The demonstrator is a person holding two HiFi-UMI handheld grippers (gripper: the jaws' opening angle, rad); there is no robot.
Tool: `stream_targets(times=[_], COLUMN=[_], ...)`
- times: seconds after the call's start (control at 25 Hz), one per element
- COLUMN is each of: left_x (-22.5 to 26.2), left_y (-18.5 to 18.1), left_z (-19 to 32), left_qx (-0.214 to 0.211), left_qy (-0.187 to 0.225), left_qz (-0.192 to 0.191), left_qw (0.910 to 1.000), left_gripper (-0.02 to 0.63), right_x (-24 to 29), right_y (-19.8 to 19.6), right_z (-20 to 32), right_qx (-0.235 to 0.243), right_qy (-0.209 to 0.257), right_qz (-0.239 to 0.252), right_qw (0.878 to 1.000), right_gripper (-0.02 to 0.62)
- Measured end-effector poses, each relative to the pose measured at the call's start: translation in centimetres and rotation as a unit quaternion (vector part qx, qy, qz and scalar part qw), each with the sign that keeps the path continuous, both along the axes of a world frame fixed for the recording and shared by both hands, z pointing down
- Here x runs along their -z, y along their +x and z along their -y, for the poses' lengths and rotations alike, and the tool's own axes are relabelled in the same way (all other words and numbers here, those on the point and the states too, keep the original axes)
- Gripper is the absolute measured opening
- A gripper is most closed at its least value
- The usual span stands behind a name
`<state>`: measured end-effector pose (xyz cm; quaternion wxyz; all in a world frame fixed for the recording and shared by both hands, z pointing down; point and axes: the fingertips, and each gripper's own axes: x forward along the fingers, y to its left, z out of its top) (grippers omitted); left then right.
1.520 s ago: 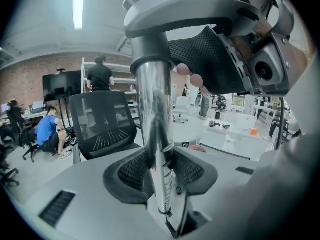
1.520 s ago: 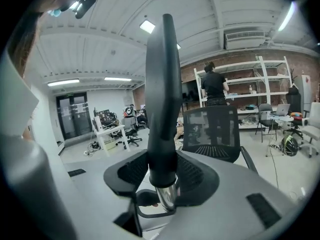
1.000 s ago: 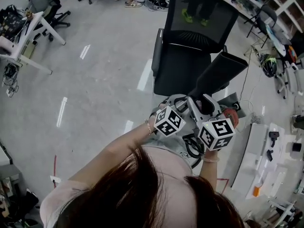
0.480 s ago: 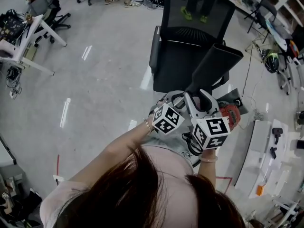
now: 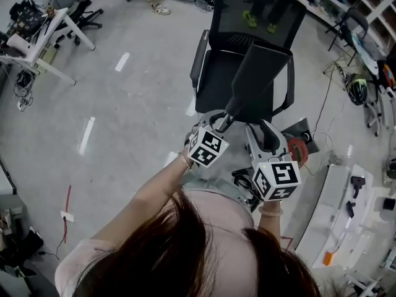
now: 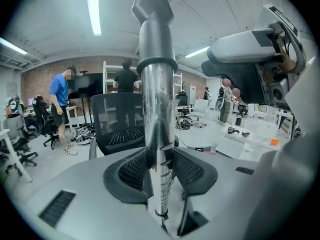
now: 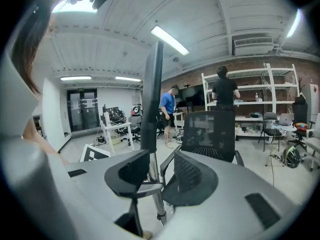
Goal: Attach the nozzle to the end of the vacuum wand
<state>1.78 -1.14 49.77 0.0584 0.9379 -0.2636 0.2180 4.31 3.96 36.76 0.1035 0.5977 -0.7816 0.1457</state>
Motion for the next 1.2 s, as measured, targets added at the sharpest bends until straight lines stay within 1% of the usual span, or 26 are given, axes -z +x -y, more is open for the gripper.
stream_targets(times=[0.12,0.2,0.32,0.44,0.68,0.88,1.0,1.2], left_x=[0.3,0.3,0.5,0.4,0.4,0.1,0.2,0.2], left_y=[-0.2,-0.1,0.2,0.5,1.3,2.1,2.4,2.4], left_z=[-1.1,-2.3,-4.1,-5.4,-6.8,-7.5,-7.8,-8.1], left_qx=[0.02,0.029,0.039,0.054,0.074,0.089,0.091,0.084], left_qy=[0.004,0.009,0.015,0.014,0.016,0.012,0.011,0.008], left_qz=[-0.001,0.002,0.006,0.008,0.017,0.015,0.017,0.018], left_qw=[0.9998,0.9995,0.9991,0.9984,0.997,0.9959,0.9957,0.9963], left_gripper=[0.16,0.16,0.16,0.16,0.16,0.16,0.16,0.16], right_x=[0.4,0.5,0.7,0.9,1.9,1.8,1.9,1.8], right_y=[0.8,1.7,3.0,4.2,6.3,7.7,8.2,7.9], right_z=[-1.4,-2.5,-4.2,-6.2,-10.3,-12.9,-14.1,-14.9], right_qx=[0.002,0.002,-0.005,-0.007,-0.003,0.002,-0.002,-0.001], right_qy=[0.011,0.016,0.02,0.023,0.032,0.027,0.024,0.019], right_qz=[0.011,0.008,0.003,0.008,0.026,0.025,0.027,0.041], right_qw=[1.0,1.0,1.0,1.0,0.999,0.999,0.999,0.999], right_gripper=[0.17,0.164,0.127,0.106,0.079,0.074,0.071,0.061])
